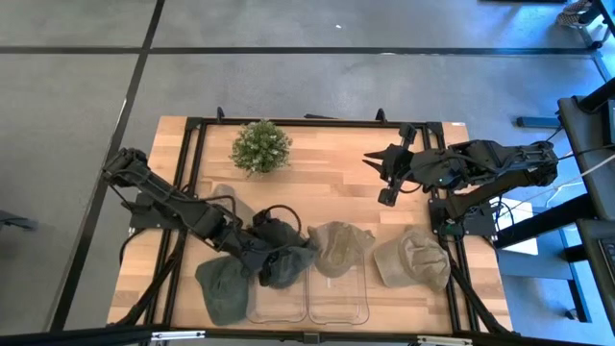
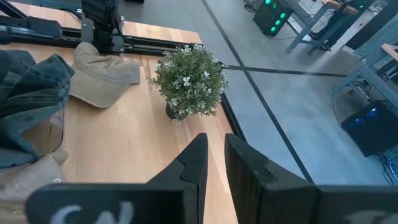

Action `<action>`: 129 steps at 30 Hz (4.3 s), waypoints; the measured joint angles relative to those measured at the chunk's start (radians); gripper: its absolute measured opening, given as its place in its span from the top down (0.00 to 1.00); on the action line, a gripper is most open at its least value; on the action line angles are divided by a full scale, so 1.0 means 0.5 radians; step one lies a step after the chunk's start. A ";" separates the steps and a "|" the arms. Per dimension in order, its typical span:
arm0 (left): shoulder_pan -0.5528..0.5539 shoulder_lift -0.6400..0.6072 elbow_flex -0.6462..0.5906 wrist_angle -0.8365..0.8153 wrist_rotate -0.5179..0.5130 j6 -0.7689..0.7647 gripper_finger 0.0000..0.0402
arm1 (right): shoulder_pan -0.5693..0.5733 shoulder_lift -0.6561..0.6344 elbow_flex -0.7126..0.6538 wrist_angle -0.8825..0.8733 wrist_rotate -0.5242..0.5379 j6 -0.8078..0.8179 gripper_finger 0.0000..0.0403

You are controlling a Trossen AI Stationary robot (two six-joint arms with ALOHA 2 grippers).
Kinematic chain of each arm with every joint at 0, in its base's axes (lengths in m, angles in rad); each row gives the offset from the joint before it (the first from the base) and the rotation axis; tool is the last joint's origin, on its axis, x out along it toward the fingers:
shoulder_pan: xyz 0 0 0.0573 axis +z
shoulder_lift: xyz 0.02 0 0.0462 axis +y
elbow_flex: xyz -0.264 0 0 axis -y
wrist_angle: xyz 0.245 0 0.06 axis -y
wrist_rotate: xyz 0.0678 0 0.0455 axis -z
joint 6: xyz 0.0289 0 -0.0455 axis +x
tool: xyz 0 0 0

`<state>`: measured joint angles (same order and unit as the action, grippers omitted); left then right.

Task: Pick & Place hat
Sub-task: Put the top black cap into the left transparent bin, then put the right brown cap into the right transparent bin

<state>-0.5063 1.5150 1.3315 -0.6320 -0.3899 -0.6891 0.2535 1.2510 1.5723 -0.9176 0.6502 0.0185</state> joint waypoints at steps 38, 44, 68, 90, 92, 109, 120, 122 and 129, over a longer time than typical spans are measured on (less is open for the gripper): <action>0.076 -0.029 0.001 -0.384 -0.122 0.201 0.81 | 0.001 0.000 0.000 0.002 0.000 -0.001 0.86; 0.076 -0.038 0.045 -0.444 -0.128 0.202 0.69 | 0.000 0.000 0.000 0.002 0.000 -0.001 0.86; 0.080 -0.445 0.152 -0.507 -0.811 0.289 0.64 | 0.001 0.000 0.000 0.002 0.000 -0.001 0.86; 0.315 -0.476 0.152 -0.323 -0.744 0.878 0.64 | 0.001 0.000 0.000 0.001 0.000 -0.001 0.86; 0.400 -0.491 0.152 -0.155 -0.259 1.042 0.64 | 0.000 0.000 0.000 0.001 0.000 -0.001 0.86; 0.908 -0.831 -0.546 1.101 1.112 1.325 0.64 | 0.000 0.048 -0.001 0.251 -0.349 0.038 0.86; 1.035 -1.114 -0.894 1.426 1.029 1.224 0.64 | 0.000 0.166 0.000 0.431 -0.583 0.657 0.86; 1.035 -1.116 -0.894 1.423 1.034 1.215 0.64 | 0.002 0.166 0.000 0.142 -0.705 0.954 0.86; 1.036 -1.115 -0.894 1.406 1.017 1.259 0.64 | 0.114 0.165 -0.081 -0.821 -0.887 2.031 0.86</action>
<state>0.0116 0.9577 0.8845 0.0711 0.1186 -0.0596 0.3103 1.3334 1.5317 -1.3281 0.2067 1.0340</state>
